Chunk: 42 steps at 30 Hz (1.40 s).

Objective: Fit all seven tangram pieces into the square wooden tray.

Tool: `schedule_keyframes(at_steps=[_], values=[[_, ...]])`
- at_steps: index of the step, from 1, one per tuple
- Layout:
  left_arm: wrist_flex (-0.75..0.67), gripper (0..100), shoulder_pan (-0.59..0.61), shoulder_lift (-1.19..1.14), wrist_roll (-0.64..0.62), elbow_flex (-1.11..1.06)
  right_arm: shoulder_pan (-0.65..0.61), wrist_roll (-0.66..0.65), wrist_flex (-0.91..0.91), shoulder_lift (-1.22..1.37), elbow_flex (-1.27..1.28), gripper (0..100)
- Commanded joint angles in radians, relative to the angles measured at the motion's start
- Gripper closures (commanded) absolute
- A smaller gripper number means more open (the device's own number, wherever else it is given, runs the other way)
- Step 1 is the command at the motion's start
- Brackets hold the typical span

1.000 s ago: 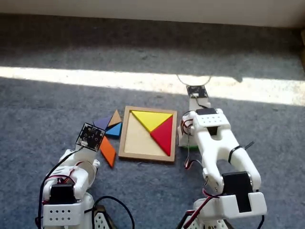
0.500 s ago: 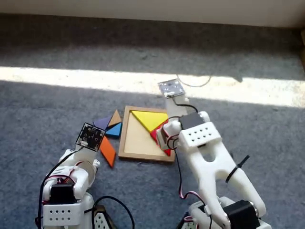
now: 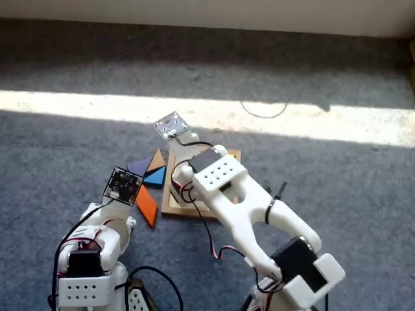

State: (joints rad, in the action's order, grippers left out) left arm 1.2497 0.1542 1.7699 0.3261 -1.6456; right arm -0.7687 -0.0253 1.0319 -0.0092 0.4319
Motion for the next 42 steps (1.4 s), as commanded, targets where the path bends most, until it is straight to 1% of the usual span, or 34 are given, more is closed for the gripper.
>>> schedule_keyframes(at_steps=[1,4,11,18,24,26,28,31,34,35,37,40,42], values=[[-0.015,100,0.012,0.031,0.006,0.007,-0.015,-0.025,-0.015,0.061,-0.099,98.8],[-0.015,100,0.012,0.031,0.006,0.007,-0.005,-0.029,-0.015,0.107,-0.127,98.1],[-0.015,100,0.012,0.031,0.006,0.005,0.015,-0.029,-0.015,0.122,-0.139,82.6],[-0.015,100,0.01,0.031,0.006,0.005,0.024,-0.031,-0.015,0.122,-0.139,78.0],[-0.015,100,0.01,0.031,0.006,0.005,0.018,-0.031,0.019,0.12,-0.14,70.8],[-0.015,100,0.01,0.031,0.006,0.005,0.019,-0.06,0.022,0.12,-0.14,71.4],[-0.015,100,0.01,0.031,0.006,0.005,0.022,-0.103,0.048,0.11,-0.14,74.8],[-0.015,100,0.01,0.031,0.006,0.005,0.024,-0.103,0.071,0.03,-0.15,84.7],[-0.011,100,0.012,0.031,0.006,0.013,0.025,-0.103,0.085,-0.091,-0.143,97.4],[-0.011,100,0.013,0.031,0.006,0.013,0.027,-0.101,0.102,-0.128,-0.125,99.8],[-0.011,100,0.013,0.031,0.006,0.019,0.048,-0.101,0.13,-0.206,-0.067,98.5],[-0.003,100,0.015,0.031,0.006,0.036,0.102,-0.101,0.133,-0.311,0.027,99.4],[0.003,100,0.041,0.031,0.006,0.051,0.142,-0.101,0.133,-0.374,0.091,99.4]])
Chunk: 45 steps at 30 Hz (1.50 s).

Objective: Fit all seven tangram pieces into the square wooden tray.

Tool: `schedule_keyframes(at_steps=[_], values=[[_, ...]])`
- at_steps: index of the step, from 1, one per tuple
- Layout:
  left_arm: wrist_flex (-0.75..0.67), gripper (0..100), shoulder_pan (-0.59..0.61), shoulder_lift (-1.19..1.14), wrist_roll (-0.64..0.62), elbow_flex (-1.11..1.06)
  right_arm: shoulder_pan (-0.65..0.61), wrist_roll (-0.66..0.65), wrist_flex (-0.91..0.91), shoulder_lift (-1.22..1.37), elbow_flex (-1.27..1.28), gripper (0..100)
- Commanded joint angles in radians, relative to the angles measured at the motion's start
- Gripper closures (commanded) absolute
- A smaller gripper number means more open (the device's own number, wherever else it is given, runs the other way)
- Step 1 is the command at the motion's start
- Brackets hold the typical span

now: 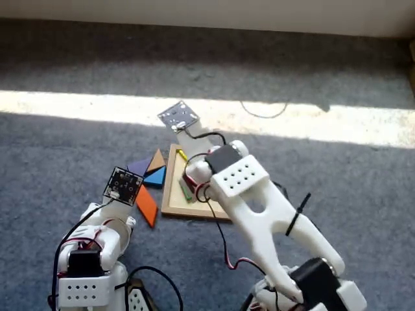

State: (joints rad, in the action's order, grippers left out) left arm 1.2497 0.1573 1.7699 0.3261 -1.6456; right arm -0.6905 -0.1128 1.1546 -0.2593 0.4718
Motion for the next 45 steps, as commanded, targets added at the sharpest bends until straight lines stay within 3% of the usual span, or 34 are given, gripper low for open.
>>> schedule_keyframes(at_steps=[1,6,11,17,22,30,37,45], values=[[0.005,100,0.056,0.03,0.006,0.065,0.079,-0.014,0.01,-0.153,0.085,99.4],[0.006,100,0.105,0.021,0.009,0.113,0.159,-0.011,-0.015,-0.298,0.239,99.4],[0.008,100,0.11,0.019,0.046,0.217,0.325,0.083,-0.171,-0.423,0.39,99.4],[0.041,95,0.105,-0.047,0.089,0.361,0.433,0.092,-0.375,-0.449,0.527,99.4],[0.015,84,0.058,-0.337,0.091,0.503,0.458,0.15,-0.547,-0.449,0.648,99.4],[-0.095,76,-0.033,-0.872,0.084,0.739,0.464,0.149,-0.549,-0.449,0.67,99.4],[-0.258,75,-0.07,-1.227,-0.087,0.892,0.464,0.147,-0.549,-0.449,0.671,99.4],[-0.341,75,-0.153,-1.501,-0.126,1.024,0.464,0.147,-0.55,-0.449,0.671,99.4]])
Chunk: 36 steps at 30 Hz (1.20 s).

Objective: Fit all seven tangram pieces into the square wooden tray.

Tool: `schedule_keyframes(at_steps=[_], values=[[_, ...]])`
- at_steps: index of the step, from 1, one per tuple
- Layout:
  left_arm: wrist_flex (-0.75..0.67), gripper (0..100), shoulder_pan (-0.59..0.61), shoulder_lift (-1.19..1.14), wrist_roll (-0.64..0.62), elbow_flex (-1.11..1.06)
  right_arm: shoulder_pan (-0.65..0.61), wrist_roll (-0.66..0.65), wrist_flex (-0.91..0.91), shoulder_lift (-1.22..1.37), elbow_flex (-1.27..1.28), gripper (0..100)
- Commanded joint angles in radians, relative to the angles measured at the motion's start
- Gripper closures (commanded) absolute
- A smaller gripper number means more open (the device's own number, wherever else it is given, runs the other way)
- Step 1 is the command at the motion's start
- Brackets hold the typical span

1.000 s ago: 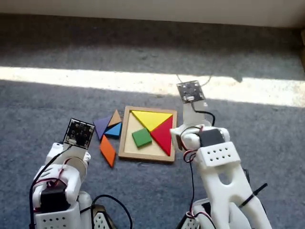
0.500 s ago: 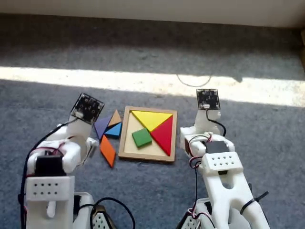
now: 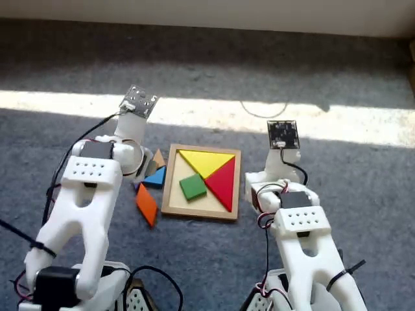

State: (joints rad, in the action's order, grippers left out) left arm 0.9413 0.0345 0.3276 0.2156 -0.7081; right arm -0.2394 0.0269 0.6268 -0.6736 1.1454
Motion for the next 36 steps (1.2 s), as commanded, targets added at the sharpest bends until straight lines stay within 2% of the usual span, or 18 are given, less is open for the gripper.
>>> schedule_keyframes(at_steps=[1,20,33,36], values=[[-0.037,75,-0.031,-0.09,-0.015,0.104,0.013,0.008,-0.022,-0.035,-0.002,99.4],[-0.038,75,-0.042,-0.584,-0.014,0.456,0.013,0.006,-0.022,-0.035,-0.002,99.4],[-0.009,76,-0.082,-0.621,-0.005,0.476,0.008,-0.035,-0.022,-0.035,-0.007,99.4],[-0.009,76,-0.084,-0.622,0.048,0.476,0.008,-0.035,-0.022,-0.035,-0.007,99.4]])
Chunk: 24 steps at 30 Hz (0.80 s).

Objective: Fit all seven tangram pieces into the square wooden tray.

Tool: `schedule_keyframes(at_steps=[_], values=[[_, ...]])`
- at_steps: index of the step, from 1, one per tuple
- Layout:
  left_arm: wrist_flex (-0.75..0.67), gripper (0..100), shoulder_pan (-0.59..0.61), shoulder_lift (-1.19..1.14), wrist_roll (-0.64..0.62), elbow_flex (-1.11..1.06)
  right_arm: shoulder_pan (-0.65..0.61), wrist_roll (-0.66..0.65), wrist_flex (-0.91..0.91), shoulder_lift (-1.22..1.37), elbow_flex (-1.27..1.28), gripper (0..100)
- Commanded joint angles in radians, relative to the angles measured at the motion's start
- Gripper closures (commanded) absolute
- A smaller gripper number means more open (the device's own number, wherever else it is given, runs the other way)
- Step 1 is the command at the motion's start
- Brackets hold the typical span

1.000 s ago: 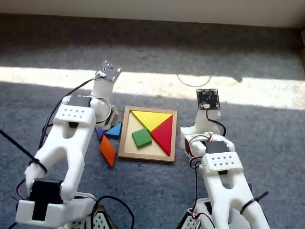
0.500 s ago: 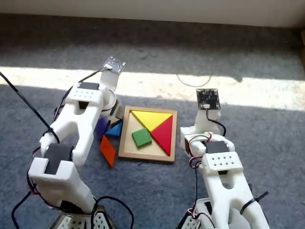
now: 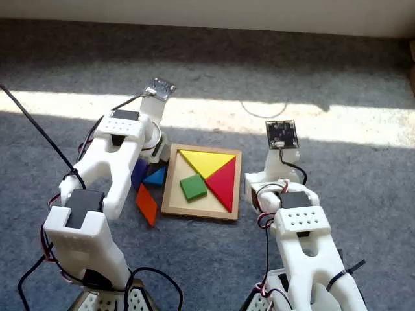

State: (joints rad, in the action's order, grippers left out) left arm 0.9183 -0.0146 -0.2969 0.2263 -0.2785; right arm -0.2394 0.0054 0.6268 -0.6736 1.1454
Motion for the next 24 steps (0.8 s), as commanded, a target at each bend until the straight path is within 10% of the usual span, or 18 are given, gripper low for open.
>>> schedule_keyframes(at_steps=[1,15,24], values=[[0.014,76,-0.035,0.002,0.04,0.047,0.008,-0.014,-0.022,-0.035,-0.007,99.4],[0.017,89,-0.068,0.004,0.132,0.041,0.008,-0.017,-0.022,-0.035,-0.004,99.4],[0.31,91,-0.073,0.12,0.135,0.174,0.01,-0.018,-0.022,-0.035,-0.004,99.4]])
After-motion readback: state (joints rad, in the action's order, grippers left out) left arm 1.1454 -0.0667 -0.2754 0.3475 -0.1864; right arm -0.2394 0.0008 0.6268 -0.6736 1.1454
